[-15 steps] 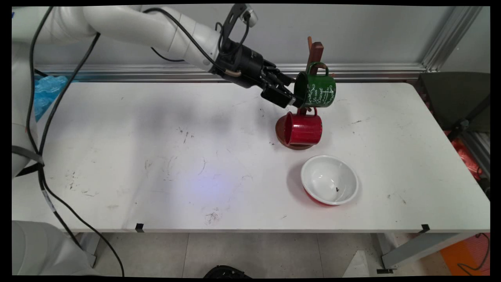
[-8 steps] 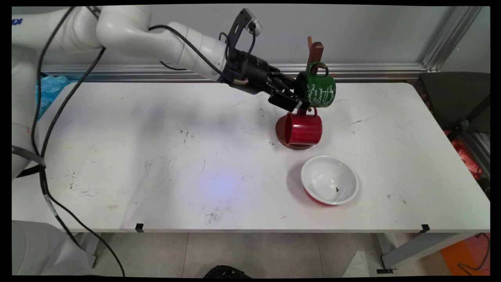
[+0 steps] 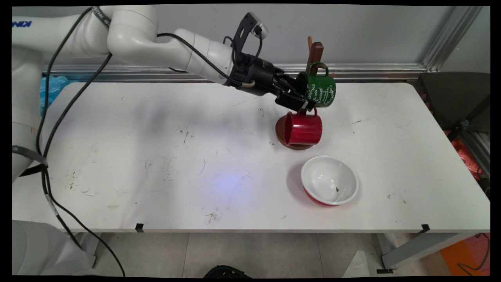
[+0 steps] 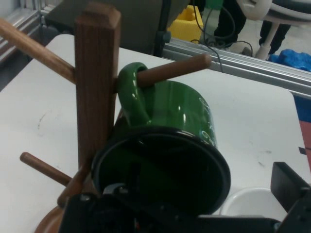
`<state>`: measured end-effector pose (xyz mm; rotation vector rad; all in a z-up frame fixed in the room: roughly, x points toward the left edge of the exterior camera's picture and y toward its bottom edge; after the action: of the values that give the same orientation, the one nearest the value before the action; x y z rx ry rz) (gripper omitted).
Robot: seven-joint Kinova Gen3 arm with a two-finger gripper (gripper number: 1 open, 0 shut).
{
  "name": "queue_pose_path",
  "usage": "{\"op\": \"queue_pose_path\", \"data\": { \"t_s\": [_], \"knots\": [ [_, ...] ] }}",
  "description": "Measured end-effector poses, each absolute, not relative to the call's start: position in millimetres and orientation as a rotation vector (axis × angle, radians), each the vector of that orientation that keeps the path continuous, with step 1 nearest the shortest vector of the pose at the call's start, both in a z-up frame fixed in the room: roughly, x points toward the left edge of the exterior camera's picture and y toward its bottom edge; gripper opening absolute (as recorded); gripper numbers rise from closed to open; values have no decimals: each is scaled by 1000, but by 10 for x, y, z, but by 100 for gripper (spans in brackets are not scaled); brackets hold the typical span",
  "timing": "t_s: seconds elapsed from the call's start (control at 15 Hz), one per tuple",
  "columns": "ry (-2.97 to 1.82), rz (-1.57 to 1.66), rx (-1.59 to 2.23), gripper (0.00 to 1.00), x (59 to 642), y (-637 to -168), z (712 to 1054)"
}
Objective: Pick up the green mug from the rack
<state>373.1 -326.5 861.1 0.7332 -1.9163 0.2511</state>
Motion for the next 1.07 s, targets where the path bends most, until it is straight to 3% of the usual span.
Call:
{"op": "queue_pose_path", "data": {
  "t_s": [0.87, 0.93, 1.07],
  "knots": [
    [-1903, 260, 740, 100, 3624, -3336, 8515],
    [-1902, 260, 741, 0, 3618, -3340, 8513],
    [-1901, 262, 742, 0, 3608, -3350, 8511]
  ]
}}
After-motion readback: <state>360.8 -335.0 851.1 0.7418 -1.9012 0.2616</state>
